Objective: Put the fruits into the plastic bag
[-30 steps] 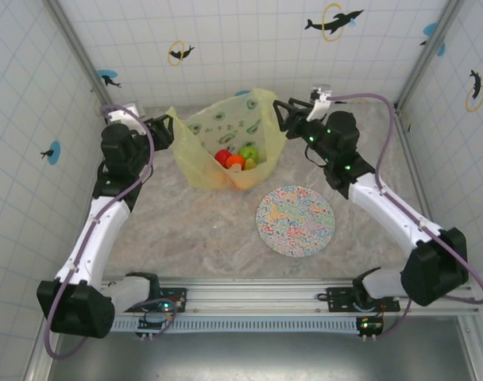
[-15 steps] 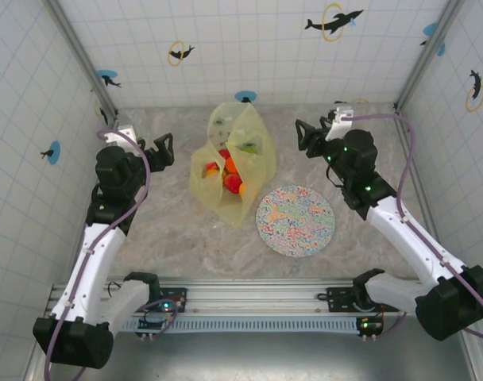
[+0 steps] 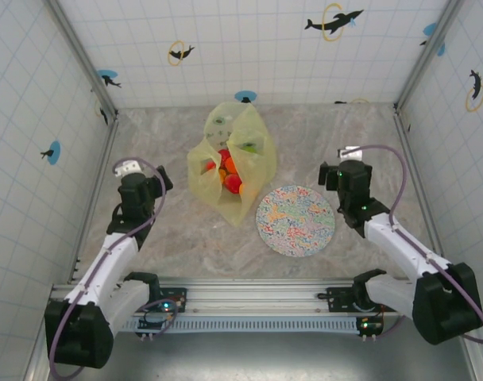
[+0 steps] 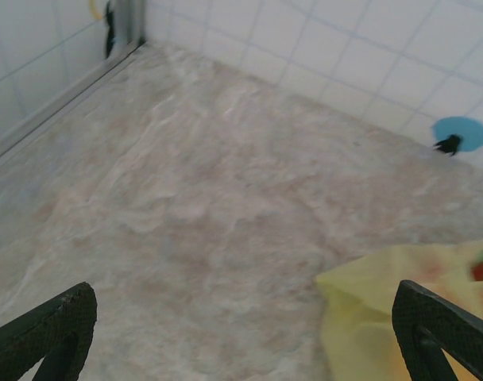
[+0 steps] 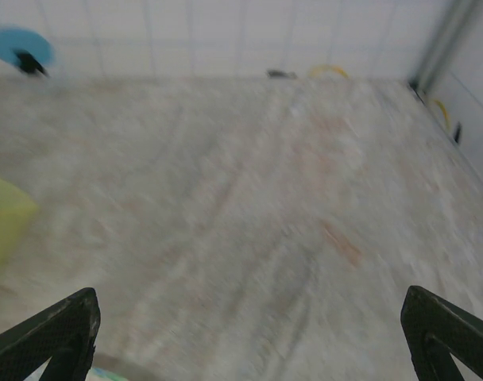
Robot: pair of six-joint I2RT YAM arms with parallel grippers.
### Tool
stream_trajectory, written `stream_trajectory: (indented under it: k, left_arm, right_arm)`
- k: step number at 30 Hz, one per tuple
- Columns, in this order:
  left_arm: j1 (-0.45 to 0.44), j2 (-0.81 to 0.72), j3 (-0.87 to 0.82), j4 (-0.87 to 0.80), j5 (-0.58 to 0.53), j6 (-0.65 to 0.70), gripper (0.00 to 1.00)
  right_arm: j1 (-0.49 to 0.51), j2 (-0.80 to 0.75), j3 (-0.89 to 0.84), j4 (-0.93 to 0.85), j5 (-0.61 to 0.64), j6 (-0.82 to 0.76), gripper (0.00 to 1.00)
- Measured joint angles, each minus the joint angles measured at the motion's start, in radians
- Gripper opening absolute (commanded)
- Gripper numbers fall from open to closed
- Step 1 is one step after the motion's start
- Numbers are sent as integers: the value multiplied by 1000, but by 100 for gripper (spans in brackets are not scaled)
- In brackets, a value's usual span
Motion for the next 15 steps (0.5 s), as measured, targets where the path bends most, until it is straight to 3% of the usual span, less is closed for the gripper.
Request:
stream_trajectory:
  k: [7, 15]
  left_arm:
    - [0, 102, -195, 272, -196, -21, 98]
    - [0, 298, -339, 613, -320, 153, 97]
  right_arm:
    - [-54, 86, -158, 98, 79, 14, 99]
    - [-62, 156, -321, 317, 106, -50, 100]
